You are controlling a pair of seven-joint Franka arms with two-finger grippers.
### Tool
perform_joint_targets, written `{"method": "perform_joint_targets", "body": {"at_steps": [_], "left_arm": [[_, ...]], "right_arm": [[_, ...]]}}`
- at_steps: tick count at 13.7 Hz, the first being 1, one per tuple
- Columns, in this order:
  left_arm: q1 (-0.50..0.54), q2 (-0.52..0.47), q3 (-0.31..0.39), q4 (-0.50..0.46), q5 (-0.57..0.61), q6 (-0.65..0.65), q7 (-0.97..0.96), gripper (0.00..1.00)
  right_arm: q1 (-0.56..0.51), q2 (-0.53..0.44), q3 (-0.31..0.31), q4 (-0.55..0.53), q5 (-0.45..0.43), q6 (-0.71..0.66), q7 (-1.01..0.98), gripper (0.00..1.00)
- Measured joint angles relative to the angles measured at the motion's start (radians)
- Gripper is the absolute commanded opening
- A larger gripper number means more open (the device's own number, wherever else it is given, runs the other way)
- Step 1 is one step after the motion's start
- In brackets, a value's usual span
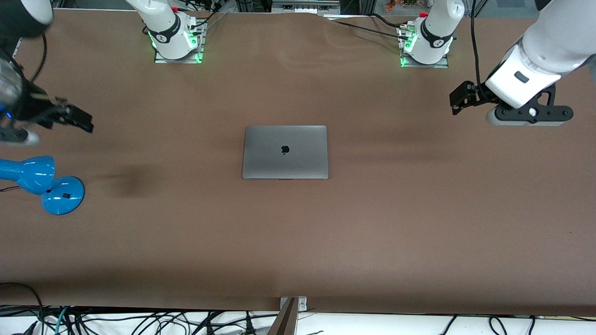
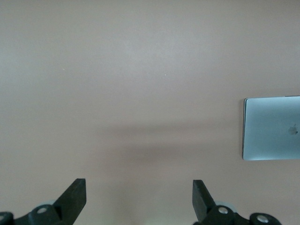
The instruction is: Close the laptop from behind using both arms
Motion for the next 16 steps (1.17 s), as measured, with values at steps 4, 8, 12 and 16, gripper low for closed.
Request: {"method": "perform_joint_targets", "body": {"at_steps": [4, 8, 12, 16], "left_arm": [[-0.02, -0.018, 0.092, 0.002, 0.0, 0.004, 0.122, 1.0], [-0.043, -0.02, 0.098, 0.003, 0.0, 0.003, 0.112, 1.0], [-0.066, -0.033, 0.099, -0.009, 0.0, 0.002, 0.05, 1.0], [-0.066, -0.078, 0.101, -0.158, 0.0, 0.137, 0.046, 1.0]], "right_arm": [[-0.001, -0.098, -0.048, -0.025, 0.004, -0.087, -0.002, 1.0], [0.026, -0.096, -0.051, -0.086, 0.015, -0.075, -0.004, 1.0], [0.04, -0.077, -0.053, -0.091, 0.018, -0.035, -0.003, 1.0], [0.04, -0.069, -0.055, -0.091, 0.053, -0.023, -0.003, 1.0]]}}
